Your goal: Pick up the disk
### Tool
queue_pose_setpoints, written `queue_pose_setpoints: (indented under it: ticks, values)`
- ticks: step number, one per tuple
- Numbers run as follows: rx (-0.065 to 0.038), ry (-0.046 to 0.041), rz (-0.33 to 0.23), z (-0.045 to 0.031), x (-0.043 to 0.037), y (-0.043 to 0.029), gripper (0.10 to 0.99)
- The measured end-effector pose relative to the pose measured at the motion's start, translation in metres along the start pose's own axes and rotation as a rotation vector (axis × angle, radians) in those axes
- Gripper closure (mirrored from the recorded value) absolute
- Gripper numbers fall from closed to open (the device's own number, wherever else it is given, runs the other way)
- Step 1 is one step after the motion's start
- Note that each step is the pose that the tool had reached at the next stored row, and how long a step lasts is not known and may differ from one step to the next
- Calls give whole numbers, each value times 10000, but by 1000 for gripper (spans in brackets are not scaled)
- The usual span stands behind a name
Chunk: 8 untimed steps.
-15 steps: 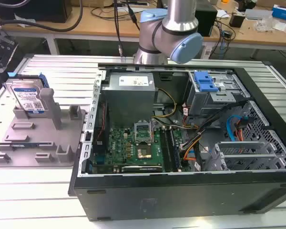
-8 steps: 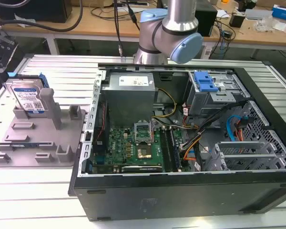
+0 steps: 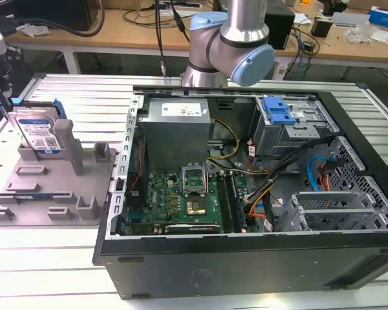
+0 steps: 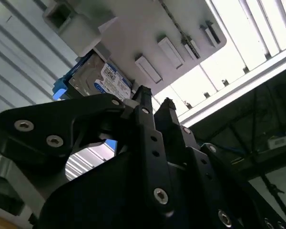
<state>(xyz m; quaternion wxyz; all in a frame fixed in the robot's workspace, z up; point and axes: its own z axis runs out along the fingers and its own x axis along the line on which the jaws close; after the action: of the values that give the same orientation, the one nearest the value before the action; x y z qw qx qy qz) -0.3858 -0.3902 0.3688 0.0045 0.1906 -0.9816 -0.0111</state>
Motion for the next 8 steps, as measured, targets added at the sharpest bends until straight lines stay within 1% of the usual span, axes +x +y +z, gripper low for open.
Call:
queue_pose_setpoints:
  ticks: [2,3,4,5,7,8]
  values:
    - [21,16,-366,1,0,0,788]
    - [58,40,-796,3,0,0,671]
    - [118,75,-1207,5,0,0,604]
    - [156,97,-1475,5,0,0,604]
    - [190,119,-1812,7,0,-1,604]
    - [223,138,-2083,8,0,0,604]
